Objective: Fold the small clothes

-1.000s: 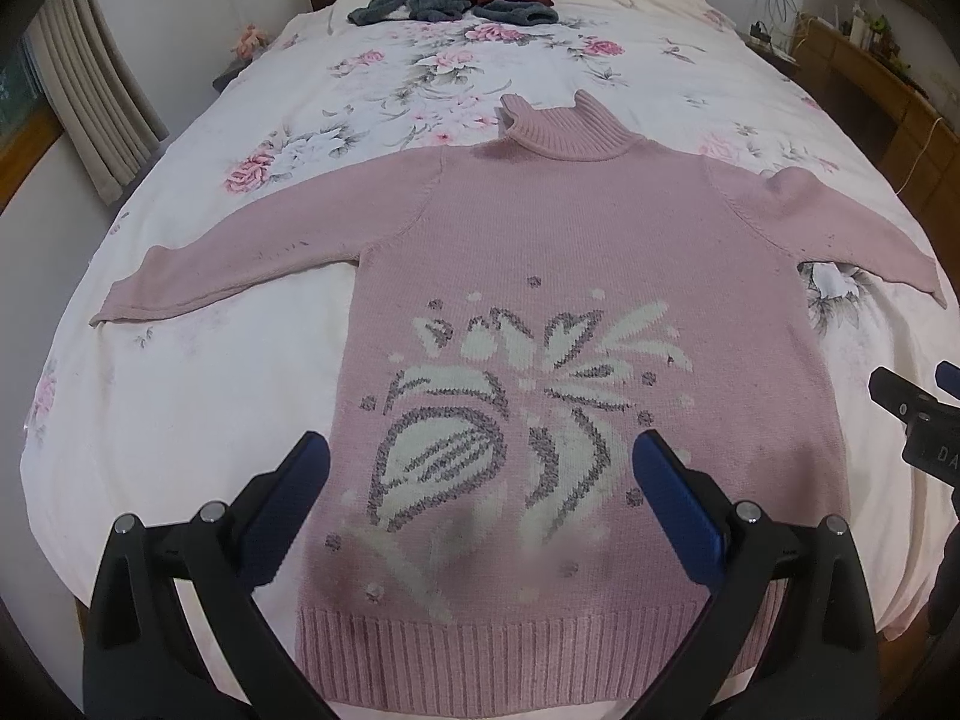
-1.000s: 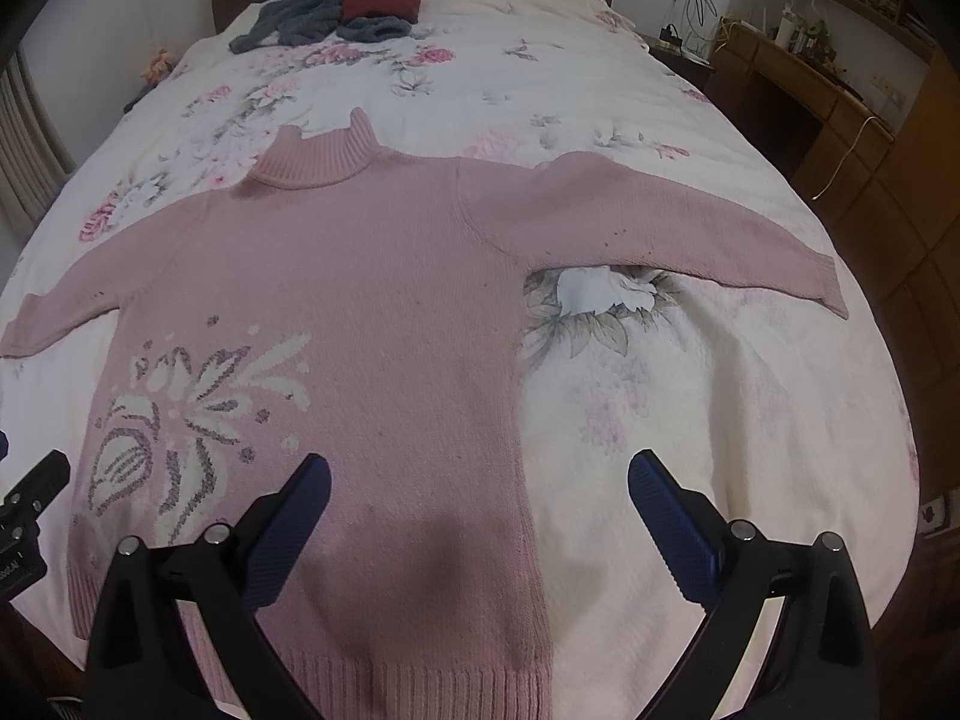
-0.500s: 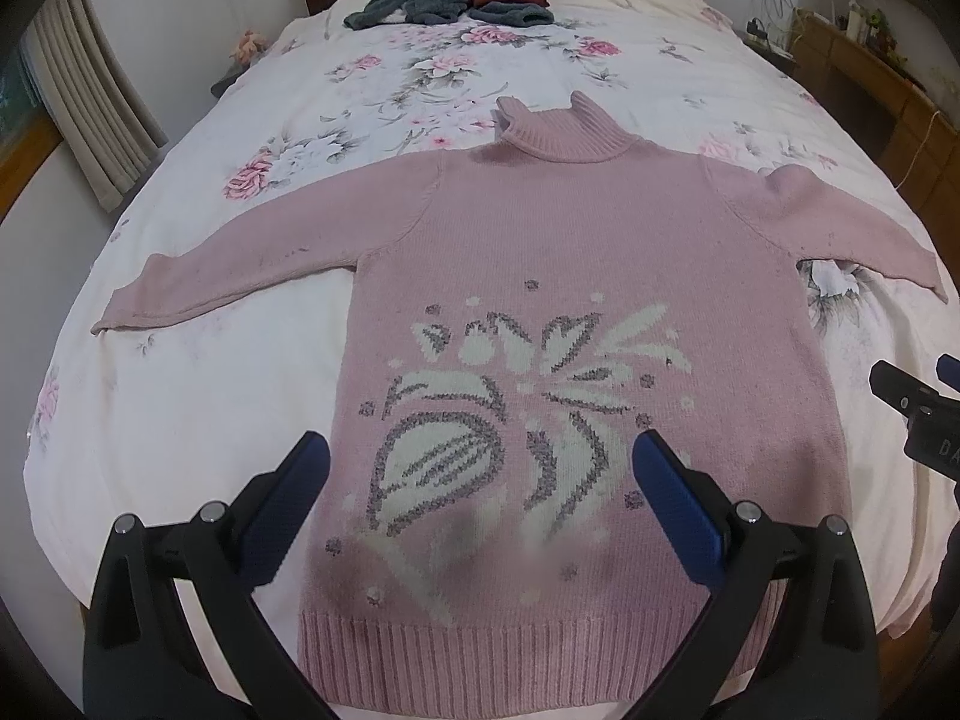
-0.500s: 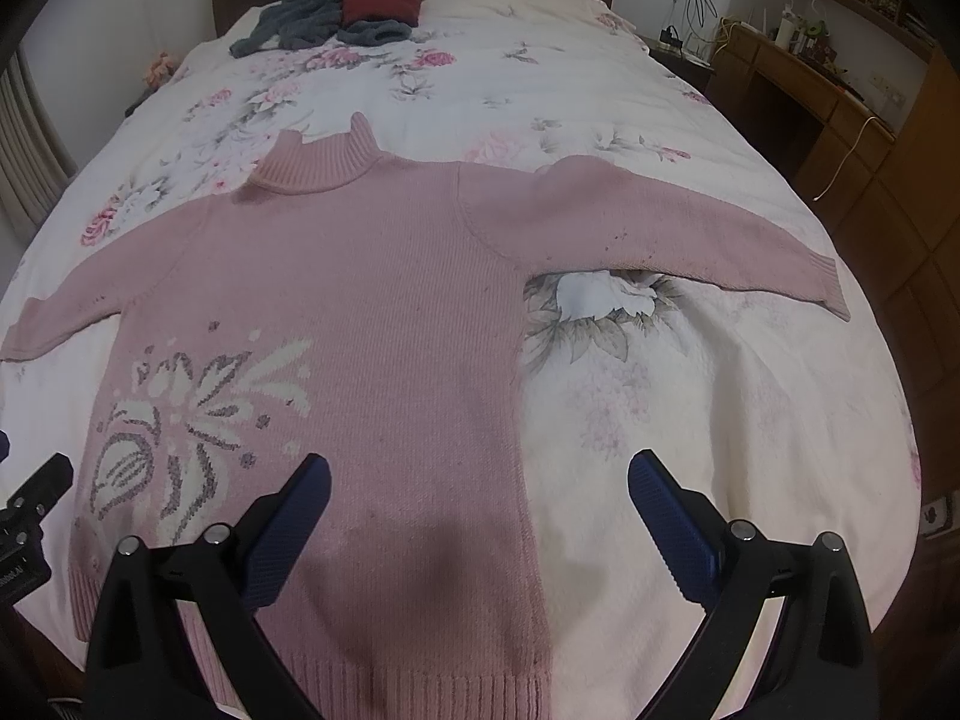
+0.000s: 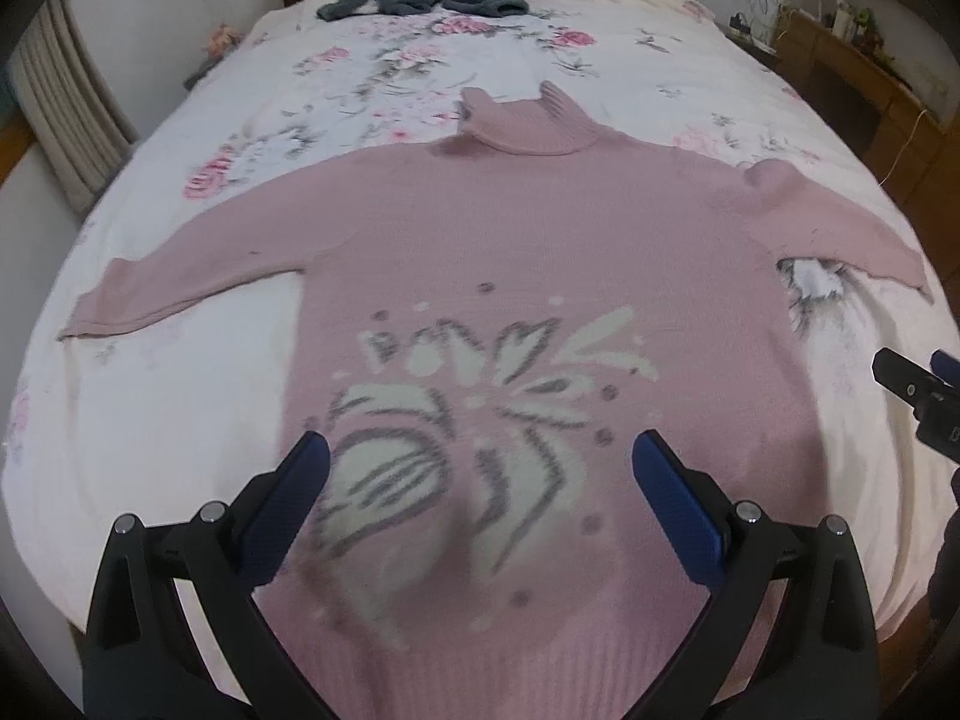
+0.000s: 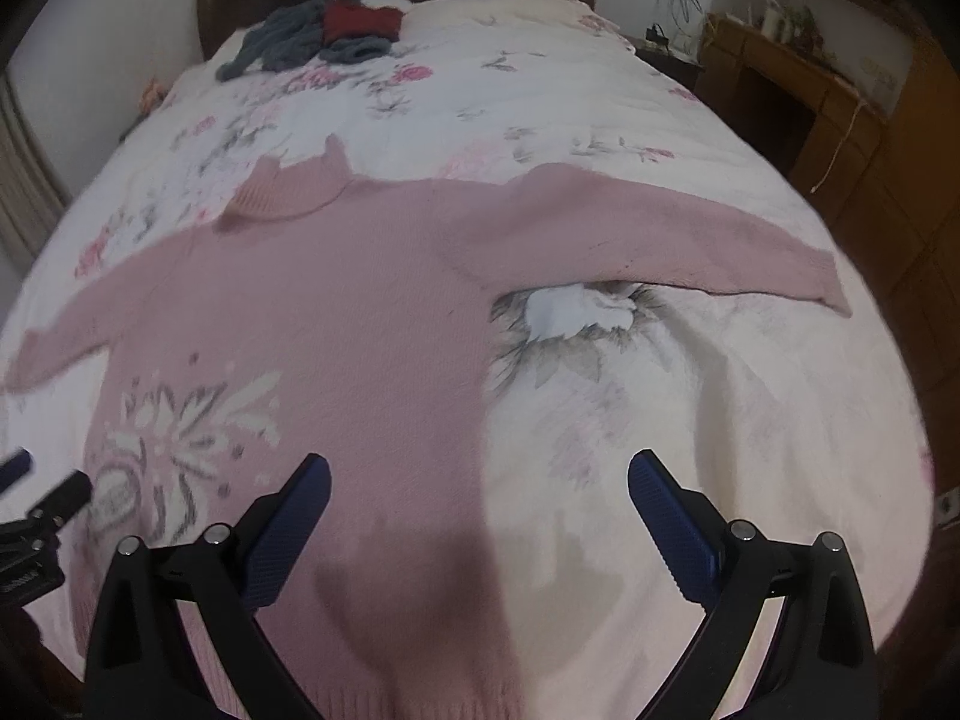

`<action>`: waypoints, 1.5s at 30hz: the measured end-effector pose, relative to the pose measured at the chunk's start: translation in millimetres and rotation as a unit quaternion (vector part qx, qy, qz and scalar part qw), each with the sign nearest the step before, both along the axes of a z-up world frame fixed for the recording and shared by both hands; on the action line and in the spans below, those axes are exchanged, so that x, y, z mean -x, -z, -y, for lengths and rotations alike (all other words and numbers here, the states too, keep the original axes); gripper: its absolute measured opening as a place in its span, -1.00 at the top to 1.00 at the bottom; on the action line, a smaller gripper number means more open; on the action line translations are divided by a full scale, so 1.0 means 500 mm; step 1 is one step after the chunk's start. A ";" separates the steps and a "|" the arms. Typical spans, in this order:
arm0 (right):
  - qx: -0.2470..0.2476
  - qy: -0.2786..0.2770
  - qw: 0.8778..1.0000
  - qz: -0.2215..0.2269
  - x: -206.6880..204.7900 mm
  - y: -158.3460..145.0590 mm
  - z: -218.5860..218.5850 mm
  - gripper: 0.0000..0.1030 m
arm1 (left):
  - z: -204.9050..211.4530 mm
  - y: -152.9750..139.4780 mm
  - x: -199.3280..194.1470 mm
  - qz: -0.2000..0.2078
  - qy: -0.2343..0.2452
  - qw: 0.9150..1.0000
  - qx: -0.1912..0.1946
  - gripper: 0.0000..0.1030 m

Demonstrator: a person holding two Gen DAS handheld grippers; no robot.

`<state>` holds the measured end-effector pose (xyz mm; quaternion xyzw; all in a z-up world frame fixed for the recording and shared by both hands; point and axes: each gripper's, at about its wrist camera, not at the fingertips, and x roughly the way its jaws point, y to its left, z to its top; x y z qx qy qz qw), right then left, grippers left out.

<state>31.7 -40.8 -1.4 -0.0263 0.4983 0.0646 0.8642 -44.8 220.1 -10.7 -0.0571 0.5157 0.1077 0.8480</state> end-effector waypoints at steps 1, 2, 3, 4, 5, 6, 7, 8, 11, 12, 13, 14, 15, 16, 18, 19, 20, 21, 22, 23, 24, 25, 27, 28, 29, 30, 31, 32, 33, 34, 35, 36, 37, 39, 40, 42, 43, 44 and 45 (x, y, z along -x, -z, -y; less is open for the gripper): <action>-0.013 0.005 1.000 -0.003 -0.016 0.003 0.023 -0.93 | 0.004 0.005 -0.018 0.000 -0.002 1.000 0.012 -0.94; -0.025 0.012 1.000 -0.006 -0.036 0.005 0.048 -0.93 | 0.008 0.008 -0.033 0.001 -0.003 1.000 0.021 -0.94; -0.033 0.029 0.999 -0.007 -0.067 0.007 0.090 -0.93 | 0.013 0.010 -0.050 0.003 -0.003 1.000 0.028 -0.94; -0.032 0.039 0.999 -0.009 -0.087 0.008 0.114 -0.93 | 0.022 0.012 -0.073 0.004 -0.003 1.000 0.030 -0.94; -0.031 0.050 0.998 -0.011 -0.113 0.009 0.145 -0.93 | 0.031 0.012 -0.093 0.005 -0.001 1.000 0.029 -0.94; -0.035 0.063 0.997 -0.018 -0.149 0.012 0.189 -0.93 | 0.041 0.011 -0.112 0.008 0.003 1.000 0.028 -0.94; -0.040 0.075 0.996 -0.025 -0.178 0.016 0.226 -0.93 | 0.053 0.008 -0.136 0.014 0.008 1.000 0.024 -0.94; -0.045 0.090 0.994 -0.033 -0.207 0.021 0.264 -0.93 | 0.063 0.005 -0.154 0.017 0.012 1.000 0.021 -0.94; -0.054 0.129 0.988 -0.066 -0.298 0.043 0.387 -0.92 | 0.092 -0.008 -0.208 0.034 0.023 0.999 0.018 -0.94; -0.049 0.145 0.985 -0.078 -0.331 0.054 0.436 -0.87 | 0.099 -0.012 -0.220 0.038 0.025 0.999 0.014 -0.94; -0.050 0.154 0.983 -0.086 -0.348 0.061 0.463 -0.81 | 0.111 -0.016 -0.237 0.042 0.028 0.999 0.006 -0.94; -0.053 0.165 0.980 -0.094 -0.365 0.071 0.493 -0.78 | 0.116 -0.018 -0.245 0.045 0.030 0.999 0.004 -0.94; -0.063 0.178 0.976 -0.107 -0.387 0.084 0.529 -0.77 | 0.122 -0.019 -0.253 0.047 0.032 0.998 0.003 -0.94; -0.076 0.187 0.972 -0.123 -0.405 0.099 0.559 -0.75 | 0.127 -0.018 -0.263 0.047 0.032 0.998 0.003 -0.94; -0.096 0.207 0.963 -0.141 -0.428 0.122 0.605 -0.72 | 0.135 -0.017 -0.277 0.046 0.032 0.998 0.007 -0.94; -0.103 0.216 0.960 -0.148 -0.438 0.133 0.623 -0.72 | 0.140 -0.015 -0.283 0.045 0.033 0.998 0.008 -0.94; -0.106 0.221 0.957 -0.152 -0.442 0.141 0.635 -0.72 | 0.142 -0.014 -0.287 0.044 0.034 0.998 0.007 -0.94; -0.105 0.229 0.955 -0.156 -0.450 0.152 0.648 -0.72 | 0.146 -0.011 -0.290 0.044 0.036 0.998 0.004 -0.94; -0.103 0.235 0.954 -0.157 -0.455 0.160 0.657 -0.72 | 0.149 -0.010 -0.292 0.043 0.037 0.998 0.002 -0.94; -0.106 0.240 0.952 -0.159 -0.461 0.167 0.666 -0.72 | 0.150 -0.008 -0.294 0.042 0.038 0.998 0.000 -0.94; -0.114 0.244 0.949 -0.161 -0.468 0.178 0.675 -0.69 | 0.151 -0.007 -0.294 0.042 0.040 0.998 -0.002 -0.94; -0.121 0.252 0.946 -0.163 -0.474 0.187 0.683 -0.65 | 0.149 -0.007 -0.295 0.042 0.041 0.998 -0.004 -0.94; -0.136 0.269 0.939 -0.164 -0.486 0.202 0.700 -0.55 | 0.149 -0.006 -0.294 0.042 0.042 0.998 -0.009 -0.94; -0.139 0.280 0.937 -0.159 -0.490 0.205 0.708 -0.36 | 0.147 -0.006 -0.294 0.041 0.042 0.998 -0.012 -0.94; -0.142 0.288 0.935 -0.151 -0.491 0.205 0.713 -0.20 | 0.145 -0.006 -0.294 0.041 0.042 0.998 -0.014 -0.94; -0.155 0.295 0.932 -0.140 -0.493 0.205 0.720 0.14 | 0.142 -0.005 -0.294 0.040 0.041 0.998 -0.014 -0.94; -0.172 0.300 0.929 -0.135 -0.493 0.206 0.727 0.52 | 0.138 -0.005 -0.293 0.040 0.040 0.998 -0.015 -0.94; -0.190 0.303 0.925 -0.129 -0.492 0.206 0.734 0.73 | 0.134 -0.005 -0.292 0.041 0.038 0.998 -0.016 -0.94; -0.213 0.303 0.921 -0.121 -0.488 0.202 0.738 0.86 | 0.130 -0.004 -0.292 0.040 0.037 0.998 -0.017 -0.94; -0.215 0.304 0.921 -0.112 -0.486 0.194 0.738 0.87 | 0.124 -0.003 -0.290 0.040 0.035 0.998 -0.018 -0.94; -0.213 0.296 0.926 -0.098 -0.479 0.179 0.730 0.87 | 0.117 -0.001 -0.288 0.039 0.033 0.999 -0.018 -0.94; -0.209 0.287 0.931 -0.088 -0.474 0.166 0.722 0.88 | 0.109 0.000 -0.285 0.039 0.029 0.999 -0.016 -0.94; -0.202 0.269 0.939 -0.075 -0.466 0.149 0.707 0.88 | 0.104 0.001 -0.283 0.038 0.027 0.999 -0.015 -0.94; -0.210 0.228 0.949 -0.056 -0.455 0.115 0.669 0.88 | 0.093 0.003 -0.278 0.038 0.021 0.999 -0.012 -0.94; -0.215 0.211 0.952 -0.051 -0.450 0.103 0.647 0.88 | 0.085 0.006 -0.274 0.037 0.018 0.999 -0.012 -0.94; -0.218 0.170 0.960 -0.049 -0.450 0.072 0.577 0.89 | 0.075 0.008 -0.270 0.034 0.013 0.999 -0.012 -0.94; -0.210 0.153 0.965 -0.048 -0.448 0.062 0.548 0.89 | 0.067 0.010 -0.265 0.033 0.010 0.999 -0.010 -0.94; -0.197 0.124 0.971 -0.047 -0.442 0.049 0.496 0.89 | 0.064 0.011 -0.263 0.031 0.008 0.999 -0.009 -0.94; -0.194 0.107 0.974 -0.046 -0.443 0.041 0.462 0.89 | 0.060 0.011 -0.259 0.030 0.006 0.999 -0.007 -0.94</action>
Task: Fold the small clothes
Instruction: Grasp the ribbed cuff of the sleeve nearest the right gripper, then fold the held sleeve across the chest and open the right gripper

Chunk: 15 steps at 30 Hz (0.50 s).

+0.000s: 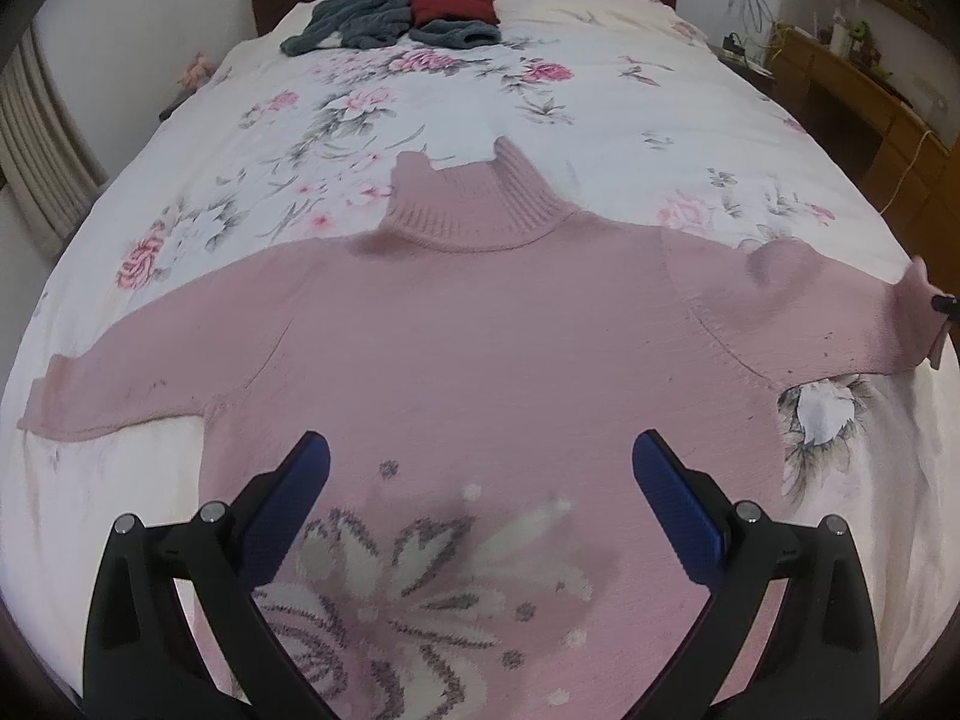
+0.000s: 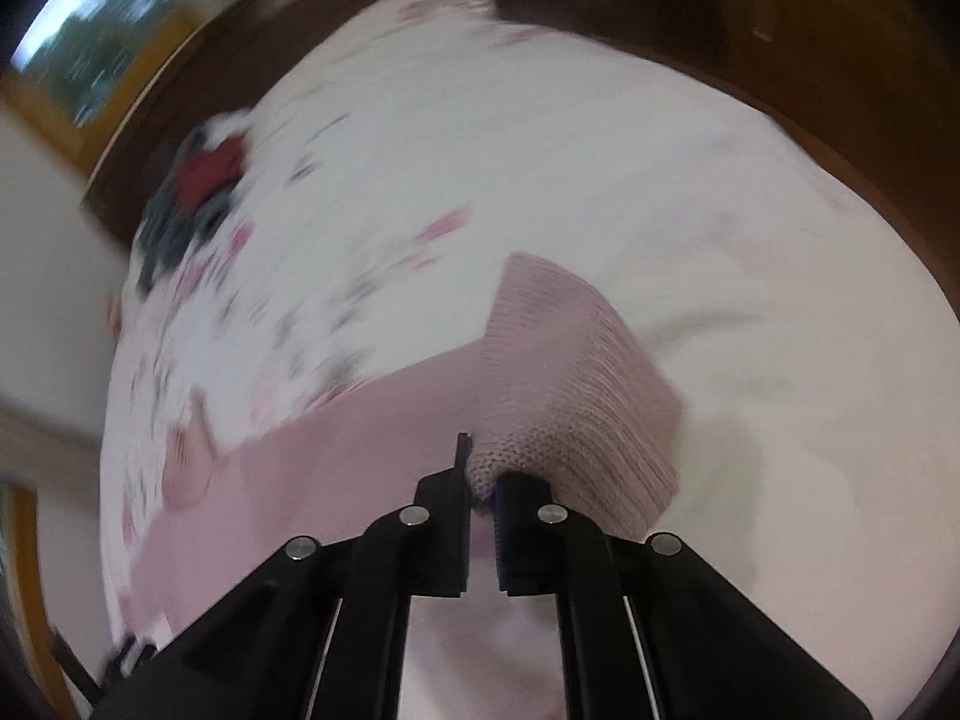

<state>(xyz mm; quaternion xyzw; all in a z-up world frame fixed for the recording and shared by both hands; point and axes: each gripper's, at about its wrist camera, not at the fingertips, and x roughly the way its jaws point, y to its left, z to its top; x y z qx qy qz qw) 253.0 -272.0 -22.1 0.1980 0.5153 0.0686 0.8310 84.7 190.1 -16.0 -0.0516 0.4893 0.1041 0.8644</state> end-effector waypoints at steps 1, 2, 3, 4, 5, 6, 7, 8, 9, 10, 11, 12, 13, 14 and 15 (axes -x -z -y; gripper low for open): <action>0.001 -0.018 1.000 0.004 0.004 -0.007 -0.035 0.89 | -0.007 -0.001 0.005 0.000 -0.002 1.000 0.002 -0.94; 0.001 -0.033 0.999 0.007 0.004 -0.010 -0.069 0.89 | -0.011 0.000 0.008 0.000 -0.003 1.000 0.002 -0.94; -0.004 -0.052 0.999 0.008 0.003 -0.013 -0.114 0.89 | -0.014 -0.001 0.010 0.000 -0.003 1.000 0.002 -0.94; -0.009 -0.061 0.998 0.008 -0.001 -0.013 -0.142 0.89 | -0.020 -0.002 0.013 0.000 -0.004 1.000 0.001 -0.94; -0.016 -0.074 0.997 0.006 0.002 -0.007 -0.172 0.89 | -0.025 -0.003 0.015 0.000 -0.005 1.000 0.001 -0.94; -0.019 -0.091 0.996 0.003 0.006 -0.002 -0.211 0.89 | -0.029 -0.003 0.016 0.000 -0.006 1.000 0.002 -0.94; -0.018 -0.104 0.994 0.001 0.011 0.003 -0.236 0.89 | -0.034 -0.003 0.017 0.000 -0.007 1.000 0.004 -0.94; -0.017 -0.115 0.993 -0.001 0.013 0.005 -0.259 0.89 | -0.038 -0.003 0.018 -0.001 -0.007 1.000 0.006 -0.94; -0.015 -0.130 0.991 -0.004 0.018 0.012 -0.290 0.89 | -0.042 -0.003 0.018 -0.002 -0.007 1.000 0.008 -0.94; -0.012 -0.138 0.990 -0.004 0.025 0.017 -0.317 0.89 | -0.045 -0.002 0.019 -0.002 -0.006 1.000 0.009 -0.94; -0.010 -0.146 0.989 -0.005 0.028 0.024 -0.338 0.89 | -0.046 -0.002 0.019 -0.002 -0.005 1.000 0.009 -0.94; -0.010 -0.156 0.988 -0.008 0.034 0.031 -0.363 0.89 | -0.048 -0.002 0.018 -0.002 -0.005 1.000 0.008 -0.94; -0.013 -0.165 0.986 -0.012 0.039 0.042 -0.388 0.89 | -0.050 -0.001 0.017 -0.002 -0.005 1.000 0.010 -0.94; -0.014 -0.170 0.985 -0.016 0.043 0.048 -0.403 0.89 | -0.053 0.000 0.016 -0.002 -0.007 1.000 0.013 -0.94; -0.014 -0.177 0.984 -0.021 0.049 0.061 -0.420 0.89 | -0.054 0.002 0.015 -0.002 -0.008 1.000 0.016 -0.94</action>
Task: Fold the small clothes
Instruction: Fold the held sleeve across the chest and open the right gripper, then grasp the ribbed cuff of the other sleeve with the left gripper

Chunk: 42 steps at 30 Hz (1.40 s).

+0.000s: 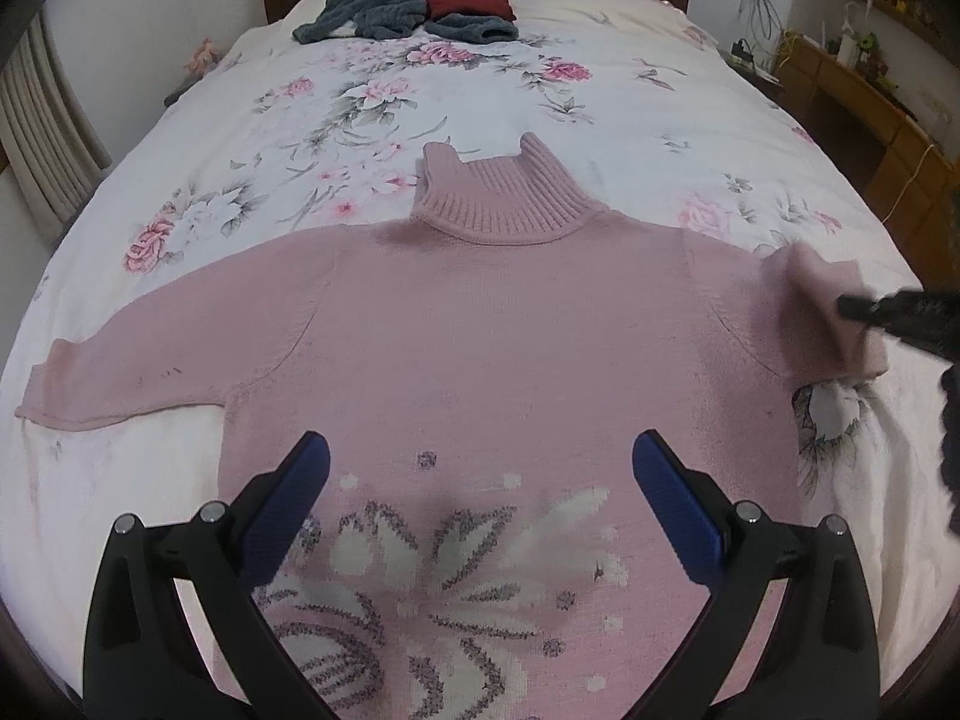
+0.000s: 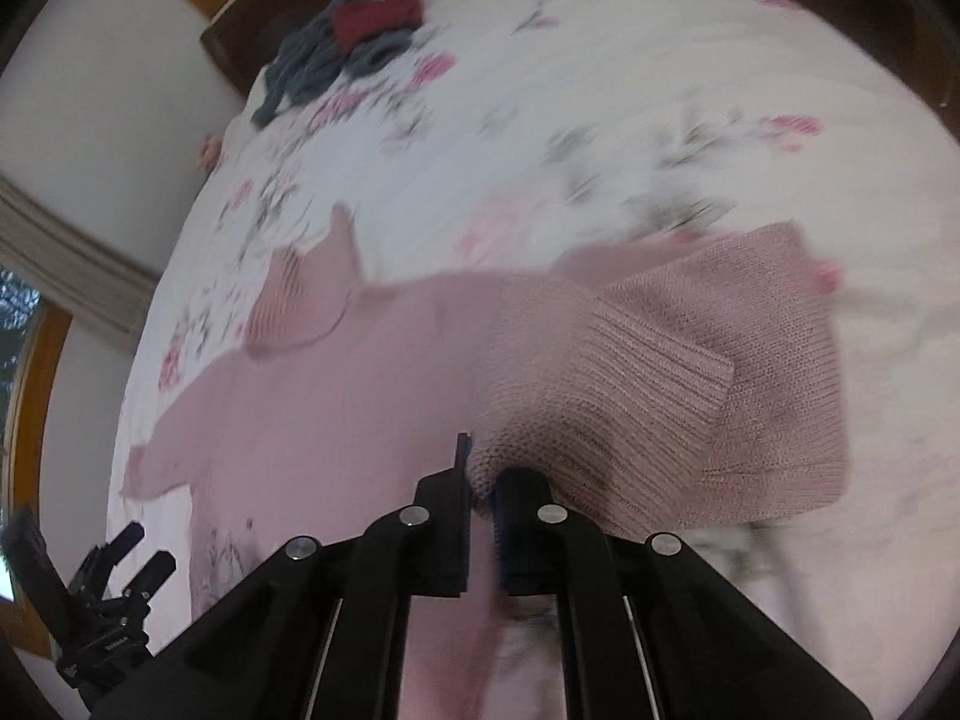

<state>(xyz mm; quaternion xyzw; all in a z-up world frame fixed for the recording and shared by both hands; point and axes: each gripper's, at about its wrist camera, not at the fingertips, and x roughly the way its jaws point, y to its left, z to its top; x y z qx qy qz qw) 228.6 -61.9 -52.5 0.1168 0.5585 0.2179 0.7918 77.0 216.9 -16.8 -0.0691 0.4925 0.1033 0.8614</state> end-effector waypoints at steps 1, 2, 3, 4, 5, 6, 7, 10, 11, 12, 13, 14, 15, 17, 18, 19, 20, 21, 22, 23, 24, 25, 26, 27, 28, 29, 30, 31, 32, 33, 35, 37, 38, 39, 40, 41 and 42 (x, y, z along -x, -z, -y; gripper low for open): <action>0.005 -0.006 1.000 -0.003 0.007 0.010 -0.008 0.89 | -0.002 0.001 -0.003 0.000 -0.002 1.000 0.006 -0.94; 0.018 -0.014 1.000 -0.005 0.012 0.025 -0.029 0.88 | -0.003 0.001 -0.007 0.000 -0.003 1.000 0.013 -0.94; 0.028 -0.020 0.999 -0.006 0.003 0.039 -0.046 0.88 | -0.002 0.002 -0.011 0.000 -0.003 1.000 0.018 -0.94; 0.038 -0.025 0.999 -0.007 0.006 0.050 -0.054 0.86 | 0.001 0.003 -0.015 0.001 -0.003 1.000 0.020 -0.94; 0.046 -0.031 0.998 -0.010 0.010 0.063 -0.060 0.84 | 0.005 0.005 -0.022 0.000 0.000 1.000 0.025 -0.94; 0.049 -0.038 0.998 -0.016 0.012 0.075 -0.063 0.77 | 0.010 0.006 -0.030 -0.001 0.003 1.000 0.029 -0.94; 0.049 -0.045 0.997 -0.026 0.015 0.088 -0.065 0.75 | 0.016 0.009 -0.037 -0.003 0.005 0.999 0.033 -0.94; 0.039 -0.068 0.996 -0.038 0.024 0.097 -0.059 0.62 | 0.037 0.020 -0.062 -0.006 0.014 0.998 0.060 -0.94; 0.034 -0.078 0.996 -0.034 0.035 0.091 -0.051 0.60 | 0.043 0.023 -0.068 -0.007 0.016 0.998 0.067 -0.94; 0.032 -0.086 0.995 -0.027 0.044 0.081 -0.042 0.52 | 0.050 0.026 -0.077 -0.008 0.020 0.997 0.076 -0.94; 0.031 -0.091 0.995 -0.020 0.054 0.072 -0.033 0.43 | 0.062 0.031 -0.088 -0.011 0.024 0.996 0.086 -0.93; 0.031 -0.093 0.995 -0.013 0.061 0.061 -0.021 0.37 | 0.074 0.035 -0.097 -0.014 0.029 0.995 0.094 -0.93; 0.035 -0.091 0.995 -0.005 0.071 0.050 -0.002 0.32 | 0.086 0.039 -0.107 -0.015 0.036 0.994 0.103 -0.93; 0.050 -0.074 0.996 0.005 0.083 0.037 0.042 0.32 | 0.118 0.047 -0.132 -0.018 0.052 0.990 0.129 -0.93; 0.054 -0.066 0.996 0.006 0.084 0.034 0.061 0.29 | 0.133 0.051 -0.144 -0.020 0.059 0.988 0.141 -0.93; 0.055 -0.058 0.997 0.007 0.086 0.032 0.080 0.28 | 0.160 0.057 -0.163 -0.022 0.072 0.984 0.161 -0.93; 0.054 -0.046 0.997 0.005 0.088 0.031 0.110 0.28 | 0.175 0.062 -0.173 -0.023 0.079 0.982 0.167 -0.93; 0.053 -0.039 0.998 0.003 0.088 0.031 0.126 0.28 | 0.195 0.067 -0.186 -0.025 0.088 0.981 0.174 -0.93; 0.051 -0.030 0.998 0.000 0.088 0.032 0.143 0.28 | 0.220 0.078 -0.205 -0.029 0.098 0.979 0.178 -0.93; 0.048 -0.023 0.999 -0.002 0.088 0.035 0.155 0.28 | 0.240 0.088 -0.221 -0.034 0.103 0.978 0.180 -0.93; 0.045 -0.017 0.999 -0.005 0.090 0.037 0.172 0.28 | 0.254 0.097 -0.232 -0.038 0.107 0.977 0.182 -0.89; 0.046 -0.013 0.999 -0.006 0.090 0.038 0.181 0.28 | 0.271 0.110 -0.248 -0.045 0.110 0.976 0.184 -0.74; 0.047 -0.008 0.999 -0.007 0.091 0.042 0.190 0.28 | 0.289 0.123 -0.265 -0.053 0.113 0.974 0.187 -0.63; 0.047 -0.003 0.999 -0.008 0.095 0.046 0.204 0.28 | 0.298 0.131 -0.274 -0.058 0.116 0.973 0.194 -0.38; 0.047 -0.001 0.999 -0.010 0.096 0.049 0.209 0.28 | 0.315 0.148 -0.292 -0.071 0.118 0.969 0.205 -0.23; 0.046 0.005 0.999 -0.012 0.098 0.053 0.218 0.28 | 0.322 0.157 -0.299 -0.079 0.119 0.966 0.215 -0.18; 0.046 0.009 0.999 -0.014 0.099 0.057 0.223 0.28 | 0.331 0.167 -0.307 -0.090 0.119 0.963 0.224 -0.03; 0.046 0.013 0.999 -0.016 0.100 0.061 0.230 0.28 | 0.341 0.179 -0.315 -0.100 0.119 0.962 0.227 0.32; 0.045 0.015 0.999 -0.017 0.100 0.063 0.233 0.28 | 0.347 0.184 -0.319 -0.102 0.115 0.963 0.223 0.41; 0.046 0.019 0.999 -0.019 0.101 0.065 0.241 0.28 | 0.349 0.181 -0.319 -0.097 0.110 0.965 0.216 0.55; 0.050 0.022 0.998 -0.018 0.102 0.065 0.248 0.28 | 0.345 0.167 -0.311 -0.077 0.109 0.965 0.225 0.75; 0.055 0.025 0.998 -0.015 0.101 0.061 0.253 0.28 | 0.332 0.145 -0.298 -0.054 0.112 0.966 0.225 0.79; 0.056 0.026 0.998 -0.013 0.101 0.059 0.254 0.28 | 0.318 0.131 -0.289 -0.039 0.111 0.966 0.229 0.79; 0.056 0.029 0.998 -0.011 0.101 0.056 0.256 0.28 | 0.296 0.112 -0.276 -0.019 0.109 0.966 0.235 0.79; 0.055 0.030 0.998 -0.010 0.101 0.053 0.254 0.27 | 0.282 0.101 -0.268 -0.008 0.105 0.967 0.233 0.79; 0.055 0.029 0.998 -0.007 0.099 0.050 0.251 0.27 | 0.262 0.087 -0.260 0.003 0.100 0.968 0.228 0.79; 0.058 0.028 0.998 -0.004 0.097 0.045 0.244 0.27 | 0.235 0.077 -0.250 0.013 0.093 0.970 0.222 0.79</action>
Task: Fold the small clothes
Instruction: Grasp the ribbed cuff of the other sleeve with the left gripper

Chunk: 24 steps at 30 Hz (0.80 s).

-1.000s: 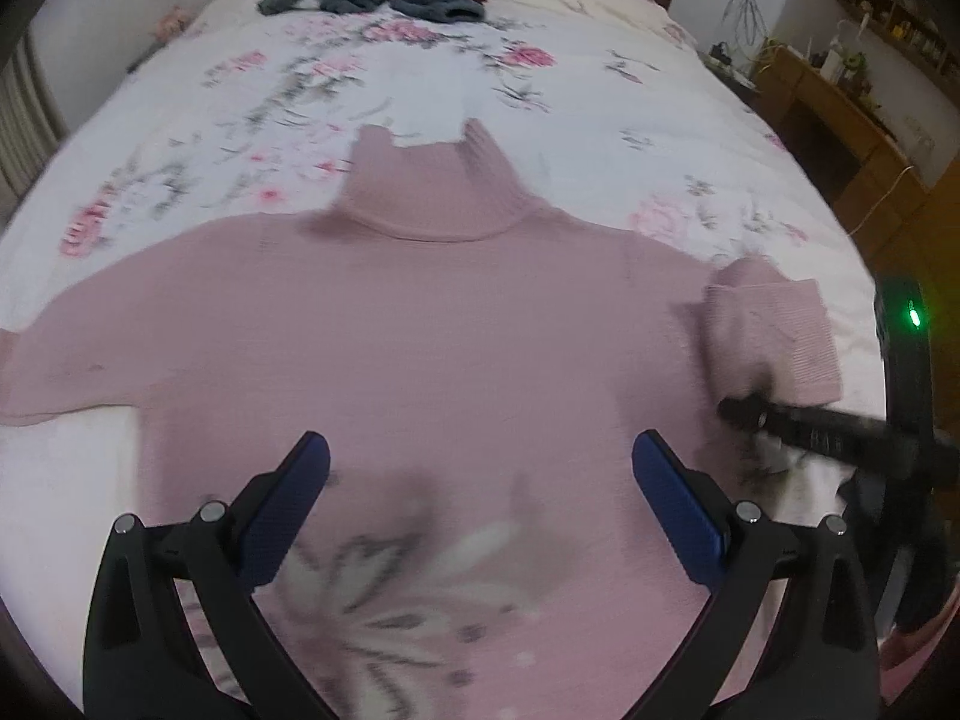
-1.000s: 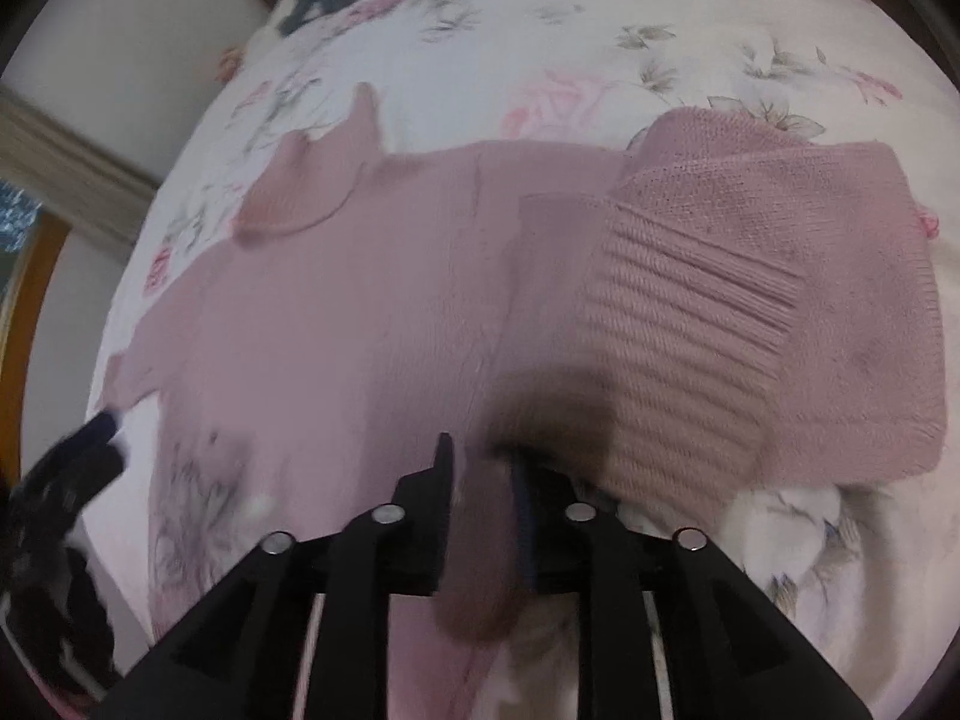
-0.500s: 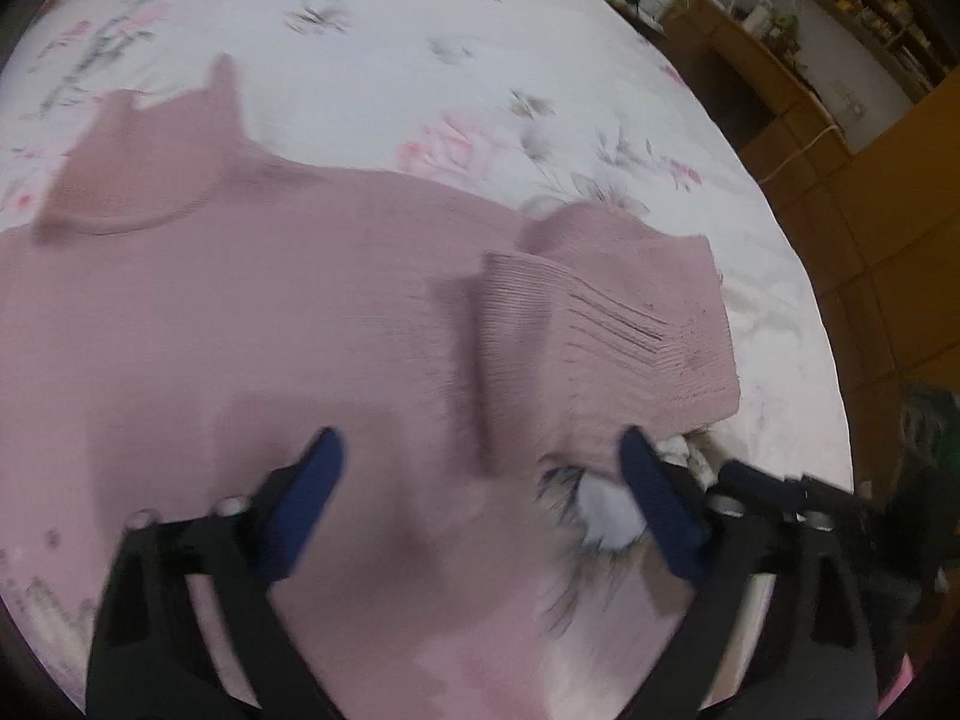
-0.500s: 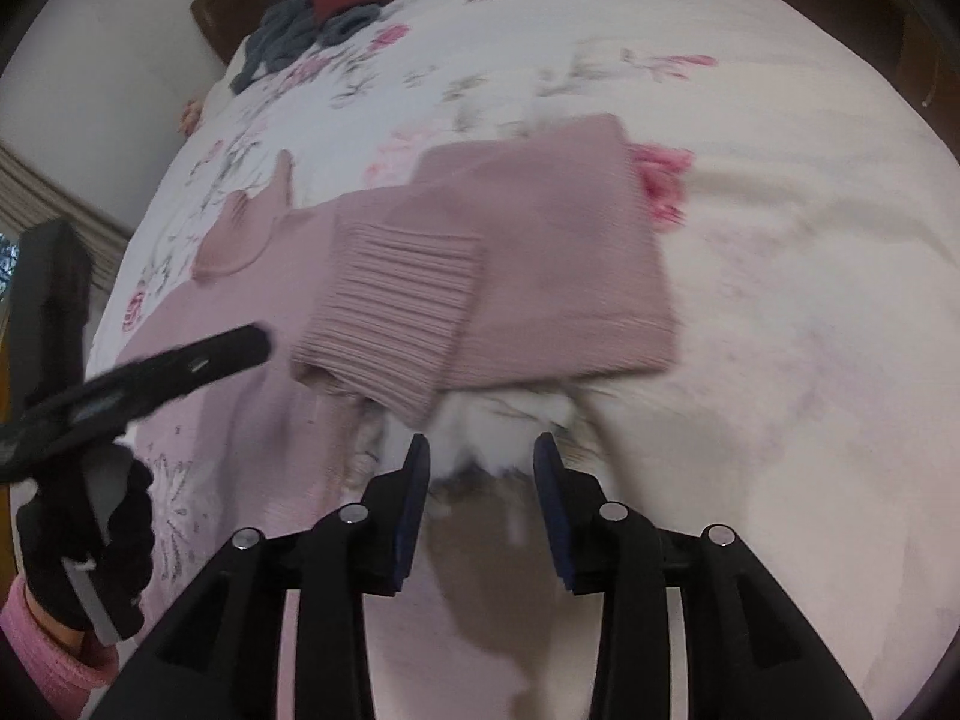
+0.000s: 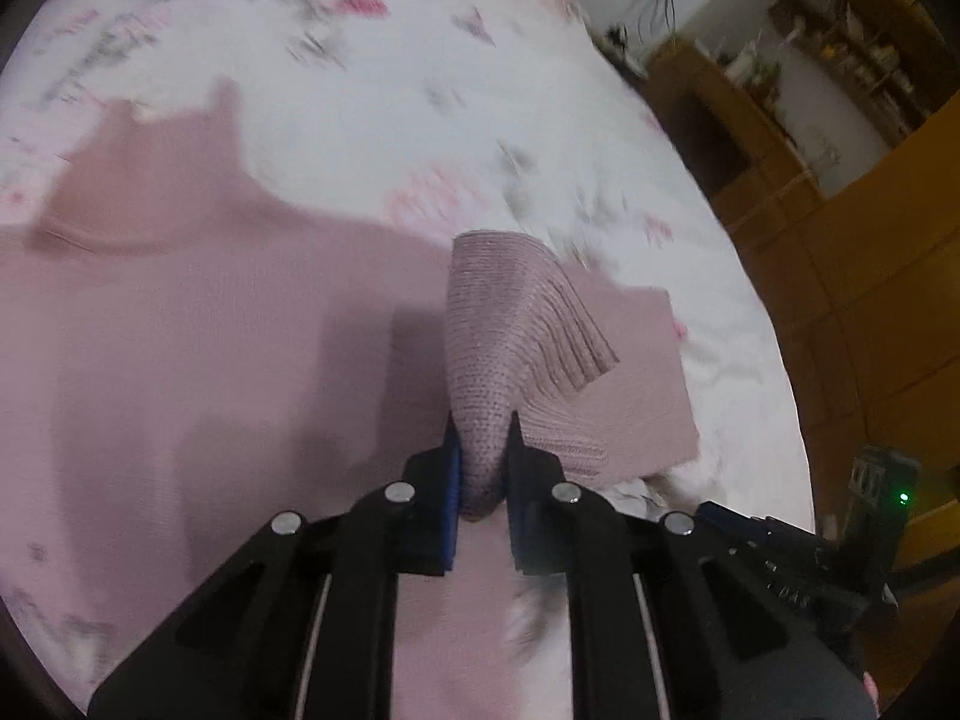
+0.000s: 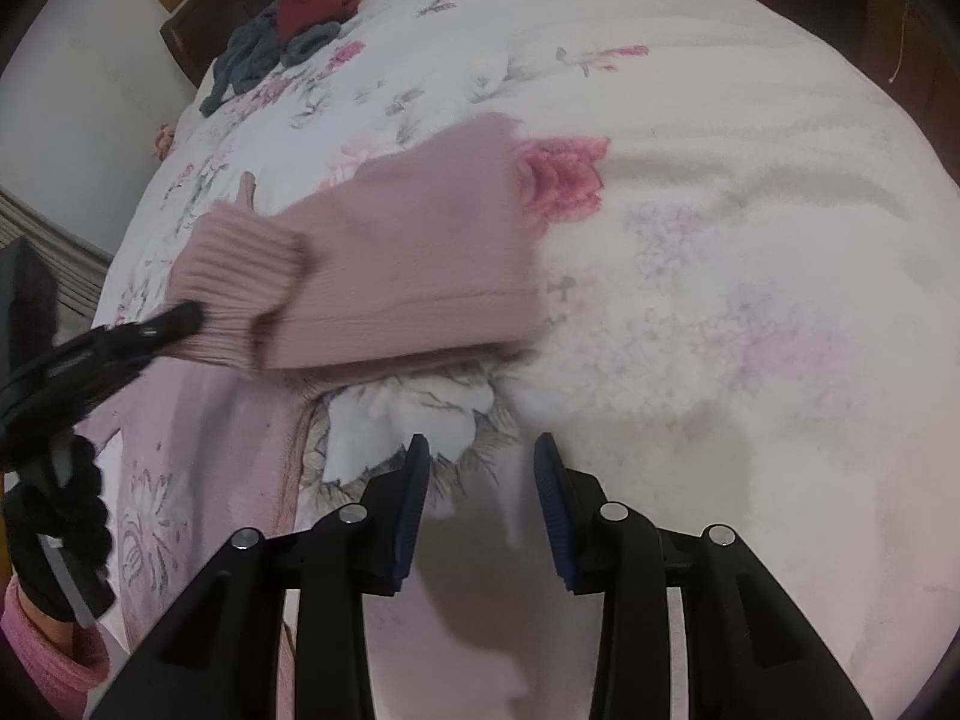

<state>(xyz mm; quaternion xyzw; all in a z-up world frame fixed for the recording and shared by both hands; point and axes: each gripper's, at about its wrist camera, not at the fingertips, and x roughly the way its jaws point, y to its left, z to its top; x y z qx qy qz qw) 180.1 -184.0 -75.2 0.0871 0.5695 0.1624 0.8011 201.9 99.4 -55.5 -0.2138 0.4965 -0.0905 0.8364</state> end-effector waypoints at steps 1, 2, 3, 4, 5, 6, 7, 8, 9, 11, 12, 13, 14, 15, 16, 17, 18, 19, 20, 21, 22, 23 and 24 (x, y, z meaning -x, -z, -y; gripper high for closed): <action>0.002 -0.001 1.000 0.002 -0.004 -0.002 -0.007 0.27 | -0.030 -0.013 0.010 0.009 -0.012 1.000 -0.014 0.79; 0.002 -0.002 1.000 0.004 -0.009 -0.006 -0.017 0.27 | -0.055 -0.021 0.018 0.014 -0.021 0.999 -0.027 0.79; -0.001 -0.003 1.000 0.005 -0.012 -0.007 -0.024 0.27 | -0.071 -0.027 0.022 0.017 -0.026 0.999 -0.034 0.79; -0.004 -0.004 1.000 0.006 -0.017 -0.010 -0.034 0.27 | -0.097 -0.030 0.027 0.019 -0.031 0.998 -0.047 0.79; -0.008 -0.007 1.000 0.008 -0.022 -0.013 -0.046 0.27 | -0.118 -0.033 0.033 0.018 -0.036 0.998 -0.054 0.79; -0.013 -0.013 1.000 0.010 -0.028 -0.016 -0.065 0.27 | -0.139 -0.032 0.039 0.015 -0.042 0.997 -0.058 0.79; -0.019 -0.019 1.000 0.013 -0.034 -0.018 -0.085 0.27 | -0.160 -0.030 0.043 0.011 -0.050 0.997 -0.061 0.79; -0.023 -0.023 0.999 0.014 -0.040 -0.020 -0.098 0.27 | -0.176 -0.024 0.045 0.006 -0.056 0.997 -0.061 0.79; -0.031 -0.030 0.999 0.016 -0.052 -0.019 -0.123 0.27 | -0.188 -0.021 0.047 0.002 -0.061 0.996 -0.060 0.79; -0.051 -0.038 0.998 0.012 -0.067 -0.013 -0.155 0.27 | -0.214 -0.011 0.054 -0.008 -0.065 0.996 -0.057 0.79; -0.062 -0.040 0.997 0.002 -0.081 0.000 -0.177 0.27 | -0.221 0.002 0.053 -0.016 -0.067 0.996 -0.057 0.79; -0.061 -0.039 0.997 -0.005 -0.090 0.011 -0.188 0.27 | -0.225 0.008 0.052 -0.020 -0.068 0.996 -0.057 0.78; -0.053 -0.036 0.998 -0.009 -0.095 0.021 -0.197 0.27 | -0.226 0.021 0.051 -0.027 -0.069 0.996 -0.058 0.78; -0.040 -0.030 0.999 -0.022 -0.106 0.044 -0.207 0.27 | -0.229 0.035 0.047 -0.036 -0.071 0.995 -0.060 0.77; -0.033 -0.025 0.999 -0.032 -0.111 0.056 -0.209 0.31 | -0.236 0.043 0.047 -0.041 -0.073 0.995 -0.061 0.76; -0.027 -0.020 0.999 -0.043 -0.115 0.072 -0.211 0.31 | -0.240 0.054 0.044 -0.049 -0.076 0.994 -0.065 0.74; -0.028 -0.016 0.998 -0.049 -0.116 0.087 -0.212 0.31 | -0.249 0.068 0.042 -0.057 -0.079 0.993 -0.071 0.66; -0.029 -0.014 0.998 -0.048 -0.115 0.091 -0.212 0.31 | -0.256 0.075 0.043 -0.062 -0.081 0.992 -0.076 0.60; -0.029 -0.014 0.998 -0.047 -0.115 0.092 -0.213 0.31 | -0.265 0.082 0.044 -0.068 -0.086 0.991 -0.083 0.58; -0.026 -0.017 0.999 -0.045 -0.114 0.090 -0.216 0.31 | -0.275 0.085 0.045 -0.070 -0.090 0.990 -0.088 0.60; -0.023 -0.021 0.999 -0.043 -0.112 0.087 -0.218 0.30 | -0.291 0.087 0.051 -0.073 -0.099 0.988 -0.096 0.57; -0.020 -0.026 0.999 -0.042 -0.111 0.083 -0.220 0.31 | -0.307 0.084 0.056 -0.073 -0.107 0.987 -0.100 0.53; -0.016 -0.029 0.999 -0.040 -0.107 0.074 -0.220 0.31 | -0.318 0.081 0.059 -0.073 -0.113 0.986 -0.101 0.43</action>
